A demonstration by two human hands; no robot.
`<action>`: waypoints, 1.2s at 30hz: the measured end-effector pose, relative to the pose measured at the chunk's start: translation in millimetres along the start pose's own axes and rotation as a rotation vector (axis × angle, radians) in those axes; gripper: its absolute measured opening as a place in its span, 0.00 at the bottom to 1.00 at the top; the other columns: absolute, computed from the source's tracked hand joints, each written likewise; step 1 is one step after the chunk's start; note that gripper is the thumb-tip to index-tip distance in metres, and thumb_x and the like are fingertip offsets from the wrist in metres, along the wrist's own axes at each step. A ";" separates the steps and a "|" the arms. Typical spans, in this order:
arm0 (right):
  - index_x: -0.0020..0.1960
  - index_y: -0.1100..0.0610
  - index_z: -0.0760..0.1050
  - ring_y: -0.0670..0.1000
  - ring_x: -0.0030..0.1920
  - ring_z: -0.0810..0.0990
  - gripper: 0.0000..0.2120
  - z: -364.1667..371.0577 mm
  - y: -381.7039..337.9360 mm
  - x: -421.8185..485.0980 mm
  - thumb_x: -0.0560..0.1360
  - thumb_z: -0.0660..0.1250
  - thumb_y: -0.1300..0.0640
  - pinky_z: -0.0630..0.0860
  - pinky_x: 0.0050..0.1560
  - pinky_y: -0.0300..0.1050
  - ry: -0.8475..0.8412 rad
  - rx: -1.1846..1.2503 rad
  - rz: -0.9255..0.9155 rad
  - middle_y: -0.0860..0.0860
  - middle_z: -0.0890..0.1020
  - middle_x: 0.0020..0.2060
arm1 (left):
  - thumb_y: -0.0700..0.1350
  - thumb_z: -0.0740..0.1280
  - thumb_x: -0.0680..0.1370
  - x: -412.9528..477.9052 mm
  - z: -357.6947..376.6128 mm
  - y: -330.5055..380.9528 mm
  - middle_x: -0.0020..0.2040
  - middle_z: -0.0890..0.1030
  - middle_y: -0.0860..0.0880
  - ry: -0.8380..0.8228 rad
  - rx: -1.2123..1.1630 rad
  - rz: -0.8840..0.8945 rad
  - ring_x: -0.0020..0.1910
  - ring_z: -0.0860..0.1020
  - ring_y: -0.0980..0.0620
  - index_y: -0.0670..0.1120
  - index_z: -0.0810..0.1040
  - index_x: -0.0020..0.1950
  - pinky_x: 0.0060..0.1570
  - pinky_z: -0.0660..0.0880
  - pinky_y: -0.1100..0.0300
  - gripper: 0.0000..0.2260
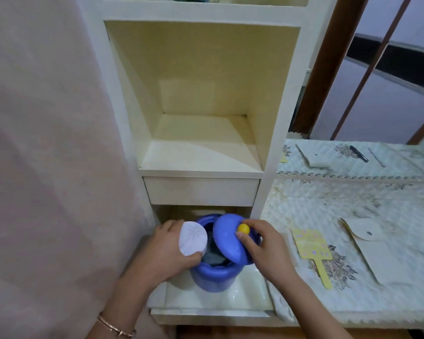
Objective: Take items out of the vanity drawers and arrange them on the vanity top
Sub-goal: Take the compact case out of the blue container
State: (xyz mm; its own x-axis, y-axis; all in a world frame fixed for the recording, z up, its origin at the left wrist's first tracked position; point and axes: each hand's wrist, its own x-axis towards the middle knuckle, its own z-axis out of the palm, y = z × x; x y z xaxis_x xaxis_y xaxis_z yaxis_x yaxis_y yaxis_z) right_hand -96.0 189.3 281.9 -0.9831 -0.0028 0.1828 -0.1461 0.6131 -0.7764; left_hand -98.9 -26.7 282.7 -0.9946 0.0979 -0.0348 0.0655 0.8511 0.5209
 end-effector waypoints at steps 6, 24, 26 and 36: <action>0.57 0.58 0.77 0.54 0.57 0.76 0.14 37.0 -5.0 14.2 0.74 0.65 0.55 0.62 0.54 0.30 -0.145 -0.150 -0.113 0.54 0.79 0.55 | 0.66 0.59 0.56 -26.9 12.4 -14.5 0.55 0.81 0.47 0.170 -0.052 -0.097 0.55 0.78 0.45 0.46 0.75 0.58 0.54 0.74 0.56 0.37; 0.66 0.56 0.69 0.46 0.65 0.69 0.25 35.6 -3.3 -3.4 0.70 0.61 0.49 0.60 0.63 0.30 -0.182 -0.094 -0.106 0.49 0.73 0.64 | 0.67 0.61 0.54 -43.3 0.9 -9.9 0.58 0.79 0.52 0.195 -0.233 -0.130 0.58 0.77 0.48 0.52 0.73 0.62 0.58 0.72 0.58 0.38; 0.63 0.53 0.72 0.38 0.60 0.70 0.24 22.6 -2.2 -14.1 0.69 0.64 0.47 0.60 0.59 0.22 -0.126 0.007 -0.046 0.41 0.74 0.58 | 0.65 0.63 0.54 -44.0 -4.3 4.8 0.59 0.77 0.56 0.132 -0.271 -0.114 0.60 0.75 0.51 0.55 0.71 0.64 0.57 0.70 0.61 0.39; 0.61 0.51 0.73 0.42 0.62 0.76 0.23 -92.0 33.7 -68.6 0.67 0.69 0.59 0.74 0.59 0.35 -0.228 0.692 0.341 0.46 0.80 0.58 | 0.61 0.68 0.55 -23.9 56.1 115.9 0.58 0.70 0.68 -0.349 -0.590 0.213 0.55 0.71 0.76 0.65 0.63 0.64 0.47 0.69 0.80 0.37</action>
State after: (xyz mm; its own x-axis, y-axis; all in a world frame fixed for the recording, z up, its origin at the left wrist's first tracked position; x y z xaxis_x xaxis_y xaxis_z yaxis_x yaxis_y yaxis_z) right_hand -23.3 282.9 298.8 -0.9732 -0.1112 -0.2014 0.2047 -0.0191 -0.9786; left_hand -63.0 98.5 296.1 -0.8748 0.4738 -0.1008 0.1025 0.3844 0.9174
